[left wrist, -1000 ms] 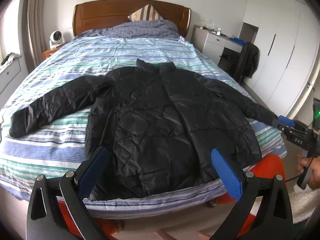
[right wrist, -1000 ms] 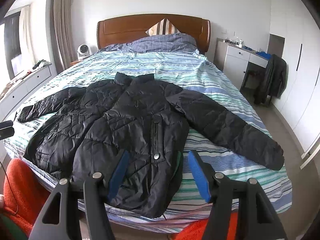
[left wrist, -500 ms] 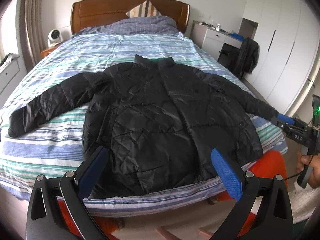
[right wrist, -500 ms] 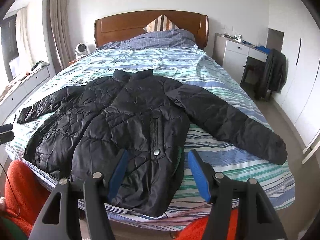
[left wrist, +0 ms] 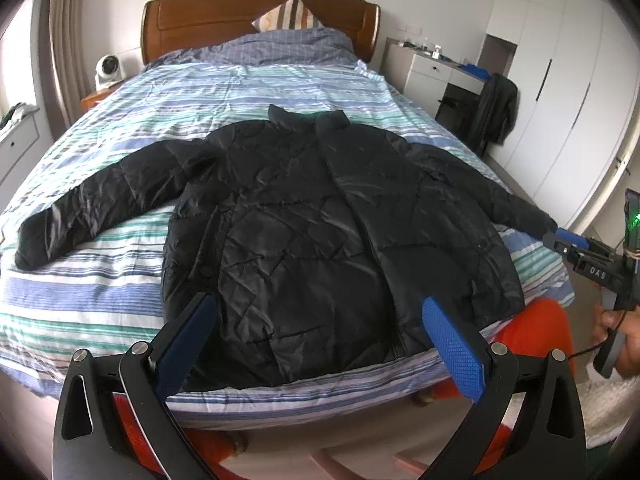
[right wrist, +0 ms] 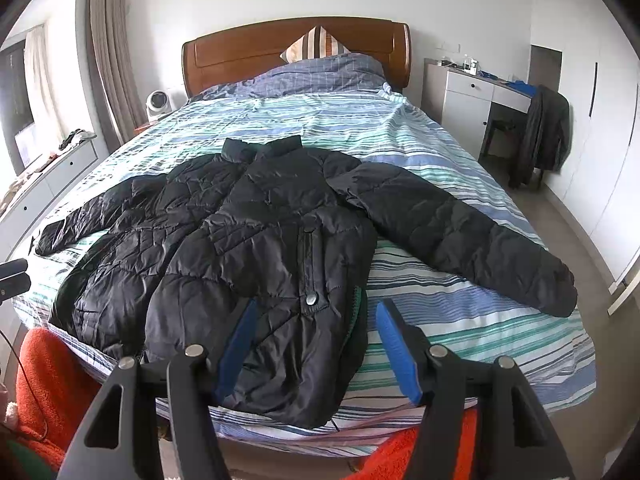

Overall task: Fold large clothes
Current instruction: 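Release the jacket with both grippers, leaving it spread flat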

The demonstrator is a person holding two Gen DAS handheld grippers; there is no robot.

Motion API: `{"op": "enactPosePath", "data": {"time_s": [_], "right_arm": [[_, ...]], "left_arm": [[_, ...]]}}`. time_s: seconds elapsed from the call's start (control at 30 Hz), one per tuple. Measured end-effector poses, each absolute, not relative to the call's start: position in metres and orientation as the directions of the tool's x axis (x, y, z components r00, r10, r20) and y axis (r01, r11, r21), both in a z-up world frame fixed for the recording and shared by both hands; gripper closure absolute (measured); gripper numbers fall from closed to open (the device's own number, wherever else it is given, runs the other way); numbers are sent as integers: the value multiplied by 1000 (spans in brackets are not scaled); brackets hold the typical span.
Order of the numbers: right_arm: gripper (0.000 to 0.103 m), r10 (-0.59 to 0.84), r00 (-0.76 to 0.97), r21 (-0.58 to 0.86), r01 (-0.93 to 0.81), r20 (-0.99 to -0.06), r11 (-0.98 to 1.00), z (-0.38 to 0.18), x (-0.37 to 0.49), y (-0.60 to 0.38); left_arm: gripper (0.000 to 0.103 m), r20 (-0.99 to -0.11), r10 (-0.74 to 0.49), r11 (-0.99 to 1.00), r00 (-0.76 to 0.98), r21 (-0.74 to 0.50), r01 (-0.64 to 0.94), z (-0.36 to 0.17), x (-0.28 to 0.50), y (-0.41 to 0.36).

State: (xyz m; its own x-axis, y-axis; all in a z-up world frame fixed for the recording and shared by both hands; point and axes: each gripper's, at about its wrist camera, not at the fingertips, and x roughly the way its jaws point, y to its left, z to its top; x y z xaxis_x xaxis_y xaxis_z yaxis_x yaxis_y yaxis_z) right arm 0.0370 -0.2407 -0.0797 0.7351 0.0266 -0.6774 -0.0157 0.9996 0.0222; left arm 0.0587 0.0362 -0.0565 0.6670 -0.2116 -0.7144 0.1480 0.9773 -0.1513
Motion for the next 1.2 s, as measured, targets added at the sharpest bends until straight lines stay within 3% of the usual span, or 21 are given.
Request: {"op": "enactPosePath", "data": {"time_s": [0.8,1.2], "right_arm": [[40,-11,731,35,48,-683,998,-79,39,-266],[40,-55,725,82,153,-686,985,-75,40,-331]], "left_arm": [[0,-717,-212,977,664,-150,150,-56,58,34],[0,-712,-216,976,668,-152,153,-55,57,35]]}}
